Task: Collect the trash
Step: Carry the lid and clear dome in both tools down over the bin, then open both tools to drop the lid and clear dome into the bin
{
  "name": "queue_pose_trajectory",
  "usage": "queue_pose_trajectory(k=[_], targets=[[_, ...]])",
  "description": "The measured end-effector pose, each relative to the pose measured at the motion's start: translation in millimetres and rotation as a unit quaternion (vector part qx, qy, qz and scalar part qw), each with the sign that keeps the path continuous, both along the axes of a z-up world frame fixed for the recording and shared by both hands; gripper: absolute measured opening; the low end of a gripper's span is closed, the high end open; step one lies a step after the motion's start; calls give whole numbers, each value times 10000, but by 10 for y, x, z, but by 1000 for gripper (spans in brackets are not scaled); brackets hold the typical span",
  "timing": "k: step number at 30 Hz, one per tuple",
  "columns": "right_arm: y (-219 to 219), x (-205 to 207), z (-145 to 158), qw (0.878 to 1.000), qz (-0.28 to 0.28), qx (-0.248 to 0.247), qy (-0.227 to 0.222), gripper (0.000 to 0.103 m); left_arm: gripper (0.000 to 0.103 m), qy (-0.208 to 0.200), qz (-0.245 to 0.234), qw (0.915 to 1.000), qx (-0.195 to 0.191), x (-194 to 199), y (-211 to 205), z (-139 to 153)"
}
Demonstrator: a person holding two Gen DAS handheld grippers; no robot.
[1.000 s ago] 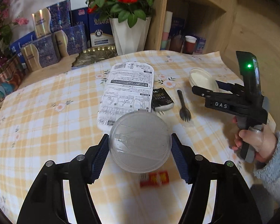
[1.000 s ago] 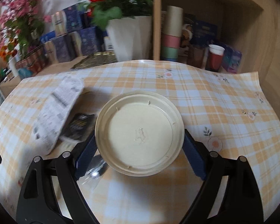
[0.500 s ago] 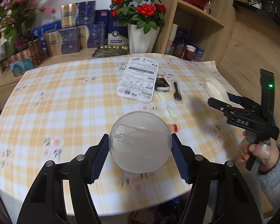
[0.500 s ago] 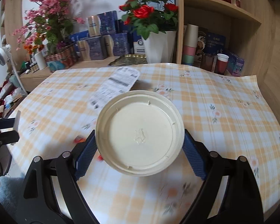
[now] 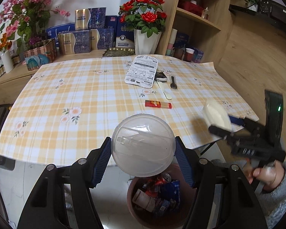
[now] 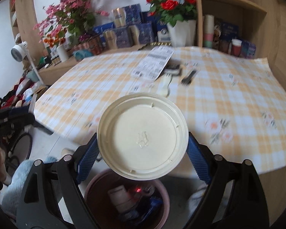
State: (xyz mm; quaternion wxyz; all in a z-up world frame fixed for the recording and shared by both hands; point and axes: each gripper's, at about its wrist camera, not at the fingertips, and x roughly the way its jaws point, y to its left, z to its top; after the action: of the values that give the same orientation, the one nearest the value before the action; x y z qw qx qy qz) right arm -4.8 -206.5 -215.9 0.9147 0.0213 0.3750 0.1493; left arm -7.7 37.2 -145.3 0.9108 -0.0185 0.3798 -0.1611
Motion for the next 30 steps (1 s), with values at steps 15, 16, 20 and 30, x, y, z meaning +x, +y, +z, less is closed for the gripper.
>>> queue_pose_trajectory(k=[15, 16, 20, 30], targets=[[584, -409, -798, 9882, 748, -127, 1332, 86, 64, 52, 188, 9997, -128, -342, 184, -56], [596, -407, -854, 9862, 787, -126, 1448, 86, 64, 55, 203, 9997, -148, -348, 196, -62], [611, -402, -1069, 9783, 830, -89, 1895, 86, 64, 104, 251, 9994, -208, -354, 231, -106], [557, -403, -1131, 9750, 744, 180, 2088, 97, 64, 198, 268, 9993, -197, -341, 226, -205]])
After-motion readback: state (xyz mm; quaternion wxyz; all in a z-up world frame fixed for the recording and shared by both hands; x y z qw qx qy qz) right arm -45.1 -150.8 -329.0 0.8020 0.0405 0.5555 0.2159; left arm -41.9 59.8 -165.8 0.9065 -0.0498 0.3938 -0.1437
